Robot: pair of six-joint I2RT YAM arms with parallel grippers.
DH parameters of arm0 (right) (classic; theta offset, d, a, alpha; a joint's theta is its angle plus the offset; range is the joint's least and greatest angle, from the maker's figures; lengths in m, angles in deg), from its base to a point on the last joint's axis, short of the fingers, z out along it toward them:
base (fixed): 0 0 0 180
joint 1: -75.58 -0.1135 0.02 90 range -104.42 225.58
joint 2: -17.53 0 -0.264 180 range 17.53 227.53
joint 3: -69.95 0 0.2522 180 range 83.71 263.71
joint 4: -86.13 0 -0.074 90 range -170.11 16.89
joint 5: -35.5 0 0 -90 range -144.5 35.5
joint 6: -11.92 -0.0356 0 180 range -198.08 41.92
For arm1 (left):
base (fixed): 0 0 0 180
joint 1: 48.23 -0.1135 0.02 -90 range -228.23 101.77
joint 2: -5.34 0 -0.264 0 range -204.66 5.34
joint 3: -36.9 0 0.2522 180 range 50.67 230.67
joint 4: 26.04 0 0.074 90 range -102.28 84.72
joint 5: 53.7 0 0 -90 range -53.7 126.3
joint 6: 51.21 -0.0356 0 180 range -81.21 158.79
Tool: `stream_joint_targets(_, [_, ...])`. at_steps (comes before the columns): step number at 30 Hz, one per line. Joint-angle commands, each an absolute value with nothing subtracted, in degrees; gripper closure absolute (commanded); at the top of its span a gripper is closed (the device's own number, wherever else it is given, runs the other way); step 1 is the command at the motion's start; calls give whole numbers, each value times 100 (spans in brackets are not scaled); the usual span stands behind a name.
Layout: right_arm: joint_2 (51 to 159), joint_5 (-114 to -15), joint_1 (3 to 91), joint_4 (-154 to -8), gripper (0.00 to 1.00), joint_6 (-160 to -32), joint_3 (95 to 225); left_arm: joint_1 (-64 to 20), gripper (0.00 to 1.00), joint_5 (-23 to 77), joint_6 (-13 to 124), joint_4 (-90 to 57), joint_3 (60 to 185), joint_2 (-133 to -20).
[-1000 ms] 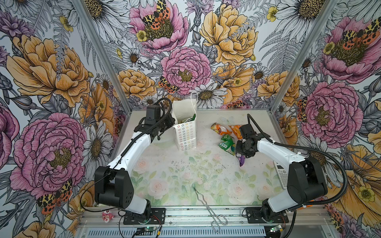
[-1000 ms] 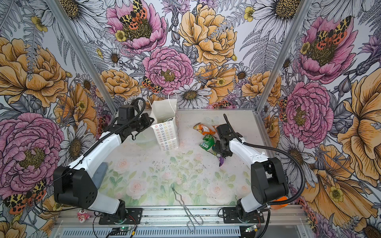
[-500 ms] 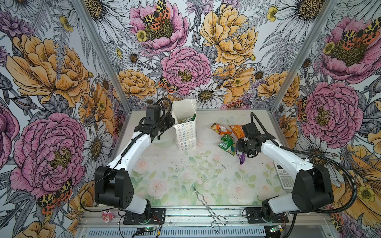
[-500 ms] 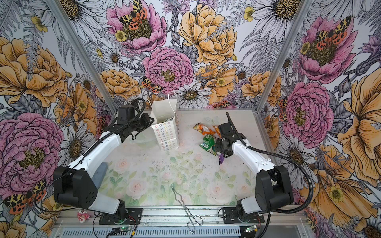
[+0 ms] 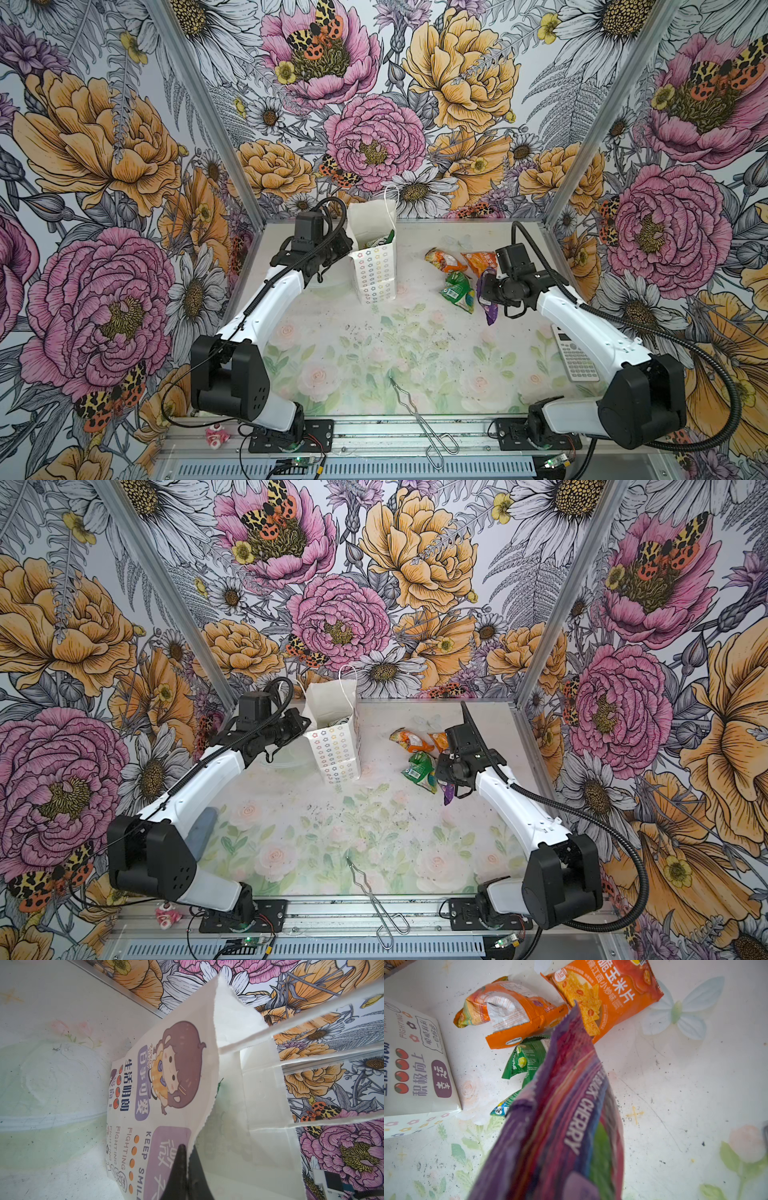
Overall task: Place the snacks into the paper bag
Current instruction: 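Lift the purple candy bag with the right gripper and carry it toward the bag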
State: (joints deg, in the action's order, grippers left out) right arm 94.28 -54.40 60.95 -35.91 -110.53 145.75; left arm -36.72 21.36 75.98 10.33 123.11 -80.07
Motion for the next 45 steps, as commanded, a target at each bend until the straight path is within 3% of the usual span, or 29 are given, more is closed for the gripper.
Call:
stream_joint_targets(1, [9166,-5450,6131,-3711,100,-10869,14832,-3623,100,2006,7605,1029,12475,-8093])
stream_joint_targets(28, [8907,-6102,6047,-4327,100,-10178,15876,-3601,100,2030,7605,1035,12450,-8007])
stream_joint_targets(45, [9947,-6481,5362,-4928,100,-9476,17686,-3602,100,2024,7597,1031,12408,-7970])
